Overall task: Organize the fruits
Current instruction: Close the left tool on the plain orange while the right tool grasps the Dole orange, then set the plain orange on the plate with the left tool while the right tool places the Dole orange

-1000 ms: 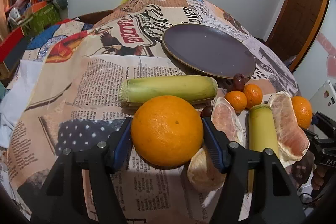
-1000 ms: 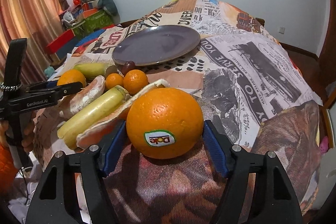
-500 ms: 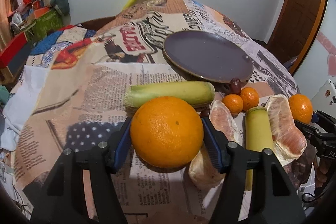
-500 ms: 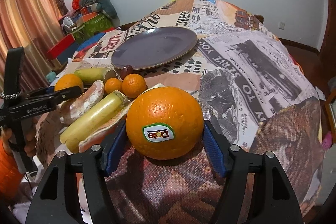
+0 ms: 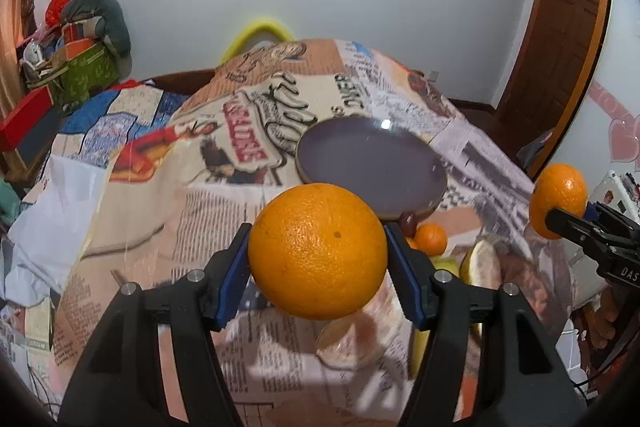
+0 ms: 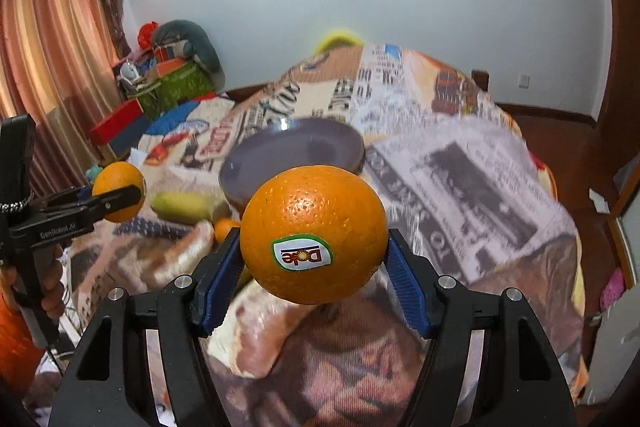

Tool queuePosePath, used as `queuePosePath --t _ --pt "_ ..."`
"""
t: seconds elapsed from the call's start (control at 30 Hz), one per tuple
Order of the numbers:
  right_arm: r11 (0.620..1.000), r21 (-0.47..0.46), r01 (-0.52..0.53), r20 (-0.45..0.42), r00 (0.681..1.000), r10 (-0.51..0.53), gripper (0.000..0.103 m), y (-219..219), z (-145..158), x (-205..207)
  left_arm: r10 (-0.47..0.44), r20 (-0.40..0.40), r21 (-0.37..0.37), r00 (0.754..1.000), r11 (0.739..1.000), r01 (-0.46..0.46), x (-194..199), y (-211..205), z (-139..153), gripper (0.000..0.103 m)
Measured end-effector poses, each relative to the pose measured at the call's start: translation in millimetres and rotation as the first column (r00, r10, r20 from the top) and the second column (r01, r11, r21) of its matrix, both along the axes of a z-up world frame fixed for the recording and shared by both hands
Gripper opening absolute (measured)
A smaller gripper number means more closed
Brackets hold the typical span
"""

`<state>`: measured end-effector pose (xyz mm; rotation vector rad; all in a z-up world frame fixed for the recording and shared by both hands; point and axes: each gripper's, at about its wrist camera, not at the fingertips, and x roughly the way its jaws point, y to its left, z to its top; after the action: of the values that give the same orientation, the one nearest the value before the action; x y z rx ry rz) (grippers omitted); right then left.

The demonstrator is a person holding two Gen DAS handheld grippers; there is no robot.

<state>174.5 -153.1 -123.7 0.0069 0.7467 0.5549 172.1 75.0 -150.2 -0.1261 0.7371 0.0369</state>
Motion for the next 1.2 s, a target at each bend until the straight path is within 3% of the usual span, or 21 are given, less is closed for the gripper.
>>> queuePosePath --t 0.23,0.57,0.93,1.2 --pt "1.000 0.021 0.003 0.088 0.996 -0.005 0.066 8.3 25.7 19.3 -0.022 0.062 0.012 0.998 1.000 0.021 23.6 -6.0 27.1 0.063" --pt "1.000 0.015 0.006 0.119 0.993 -0.007 0.066 24.6 28.0 66.3 -0.048 0.090 0.029 0.995 0.999 0.046 77.0 -3.3 39.0 0.063" --pt "0.999 -0.023 -0.035 0.085 0.996 0.037 0.066 49.6 8.5 121.1 -0.046 0.028 0.016 0.999 0.999 0.045 142.9 5.2 10.3 0.063" --pt "0.996 -0.051 -0.073 -0.004 0.997 0.073 0.066 65.2 -16.7 157.0 -0.054 -0.086 -0.035 0.995 0.998 0.051 190.2 17.4 -27.3 0.063"
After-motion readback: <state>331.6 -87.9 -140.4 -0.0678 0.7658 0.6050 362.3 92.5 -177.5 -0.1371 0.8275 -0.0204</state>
